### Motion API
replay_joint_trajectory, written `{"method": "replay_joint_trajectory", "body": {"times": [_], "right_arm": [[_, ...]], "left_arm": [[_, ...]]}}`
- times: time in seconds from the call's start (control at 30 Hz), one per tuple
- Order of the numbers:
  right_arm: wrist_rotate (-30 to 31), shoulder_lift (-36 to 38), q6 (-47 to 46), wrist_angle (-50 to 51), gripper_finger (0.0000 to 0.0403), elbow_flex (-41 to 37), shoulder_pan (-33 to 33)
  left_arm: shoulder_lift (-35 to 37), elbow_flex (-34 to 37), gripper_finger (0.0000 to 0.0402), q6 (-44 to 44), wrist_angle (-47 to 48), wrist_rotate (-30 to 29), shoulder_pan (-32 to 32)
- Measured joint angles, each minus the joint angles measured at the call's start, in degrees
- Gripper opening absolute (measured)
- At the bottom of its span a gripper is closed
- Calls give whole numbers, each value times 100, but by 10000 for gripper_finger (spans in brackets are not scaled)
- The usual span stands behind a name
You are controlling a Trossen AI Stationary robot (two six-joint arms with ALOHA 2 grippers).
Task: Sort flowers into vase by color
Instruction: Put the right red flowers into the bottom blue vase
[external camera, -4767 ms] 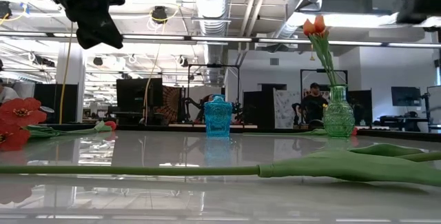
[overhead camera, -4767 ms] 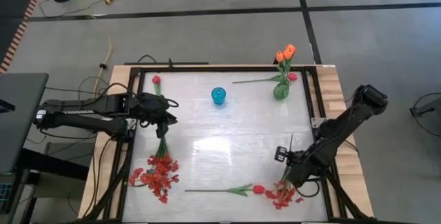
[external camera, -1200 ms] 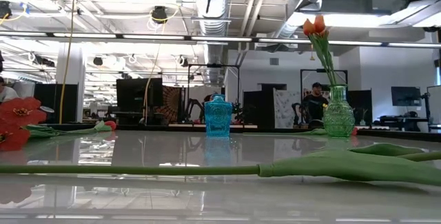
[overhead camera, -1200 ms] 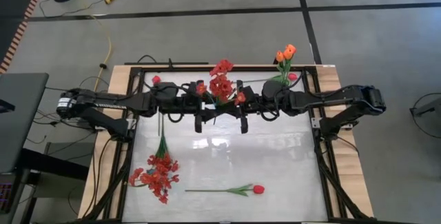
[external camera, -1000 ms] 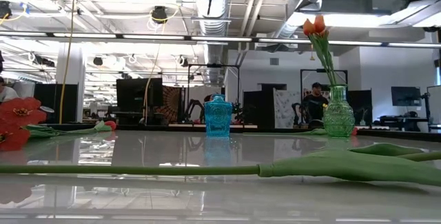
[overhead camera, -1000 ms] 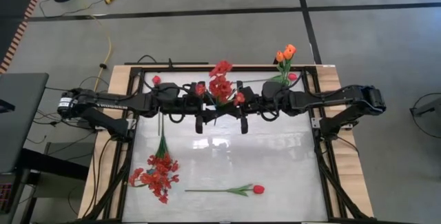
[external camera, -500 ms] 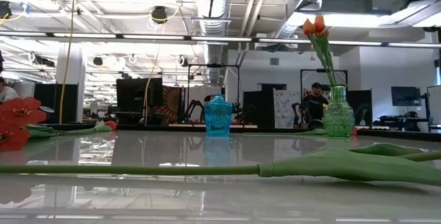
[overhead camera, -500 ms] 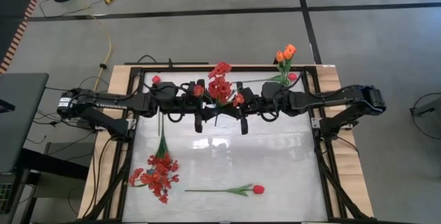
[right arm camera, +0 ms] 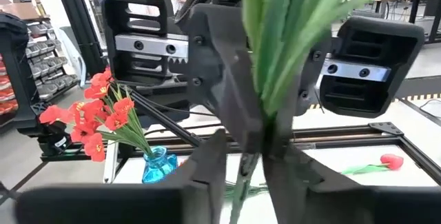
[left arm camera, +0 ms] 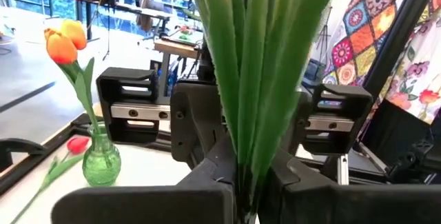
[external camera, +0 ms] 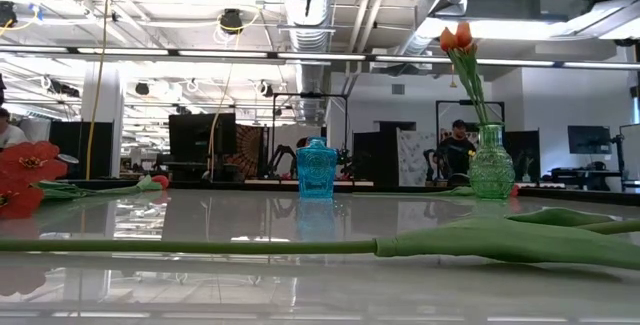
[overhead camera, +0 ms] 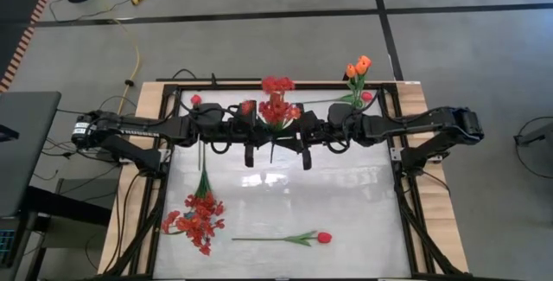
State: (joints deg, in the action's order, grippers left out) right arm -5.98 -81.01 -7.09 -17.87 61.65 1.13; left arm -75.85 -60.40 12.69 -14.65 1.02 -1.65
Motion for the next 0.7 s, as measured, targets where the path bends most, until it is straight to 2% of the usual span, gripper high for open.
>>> {"method": "replay_joint_trajectory", "body": {"times": [0.27,0.37,0.57,0.7], "right_arm": [[-17,40,0,-17,259,0,5],[-11,123,0,13,297,-2,9],[-12,249,-3,108,325,-2,1],[7,254,-153,187,325,-2,-47]], "left_arm": [[341,9,4,-238,510,23,-66],[703,9,3,-259,877,-23,-170],[1618,9,3,-242,2379,-30,-247],[2258,9,3,-158,3002,299,-65]]}}
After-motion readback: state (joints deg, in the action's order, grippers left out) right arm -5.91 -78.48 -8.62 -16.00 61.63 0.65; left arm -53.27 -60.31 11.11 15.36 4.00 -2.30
